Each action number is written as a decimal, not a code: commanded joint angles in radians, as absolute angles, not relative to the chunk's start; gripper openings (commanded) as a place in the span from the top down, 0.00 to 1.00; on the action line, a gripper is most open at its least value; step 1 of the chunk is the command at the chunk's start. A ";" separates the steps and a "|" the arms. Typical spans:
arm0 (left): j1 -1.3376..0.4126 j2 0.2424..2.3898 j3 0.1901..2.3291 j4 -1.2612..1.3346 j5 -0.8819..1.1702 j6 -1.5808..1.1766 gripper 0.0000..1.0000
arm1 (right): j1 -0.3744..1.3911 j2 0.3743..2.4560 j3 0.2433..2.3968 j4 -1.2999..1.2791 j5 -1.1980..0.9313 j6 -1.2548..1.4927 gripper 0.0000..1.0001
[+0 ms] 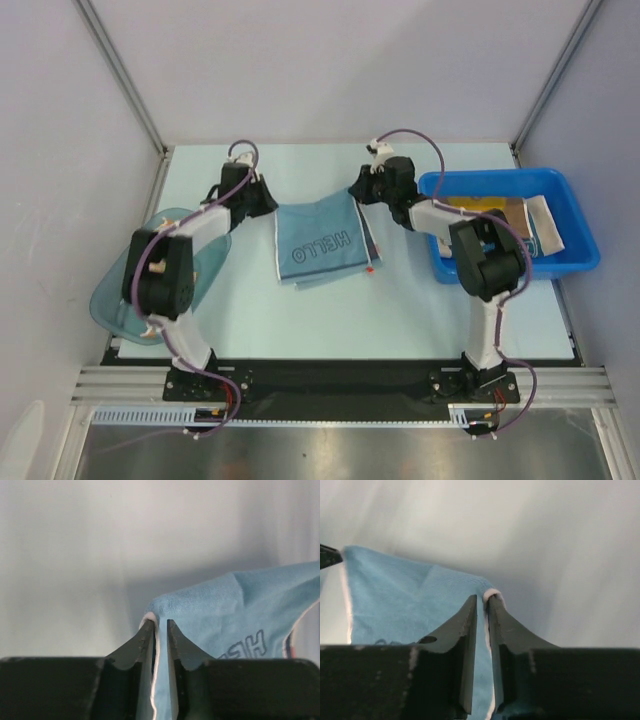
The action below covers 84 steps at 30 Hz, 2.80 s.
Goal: Fold and stack the towels
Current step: Fold the towel
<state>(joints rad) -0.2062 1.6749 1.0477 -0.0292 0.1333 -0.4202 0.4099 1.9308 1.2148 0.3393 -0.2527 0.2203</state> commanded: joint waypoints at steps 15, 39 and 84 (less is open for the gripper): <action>-0.179 1.760 1.272 -0.202 0.187 -0.371 0.60 | 0.406 1.996 1.522 -0.211 -0.069 0.215 0.61; -0.233 1.192 0.946 -0.472 0.180 -0.368 0.55 | 0.583 1.839 1.148 -0.403 0.175 0.478 0.76; -0.232 1.511 0.723 -0.178 0.166 -0.499 0.49 | 0.669 1.626 0.861 -0.163 0.000 0.948 0.68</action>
<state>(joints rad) -0.2371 1.5143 0.7216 -0.1989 0.2047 -0.4900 0.6640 1.6417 0.8635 -0.1658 -0.0242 0.9314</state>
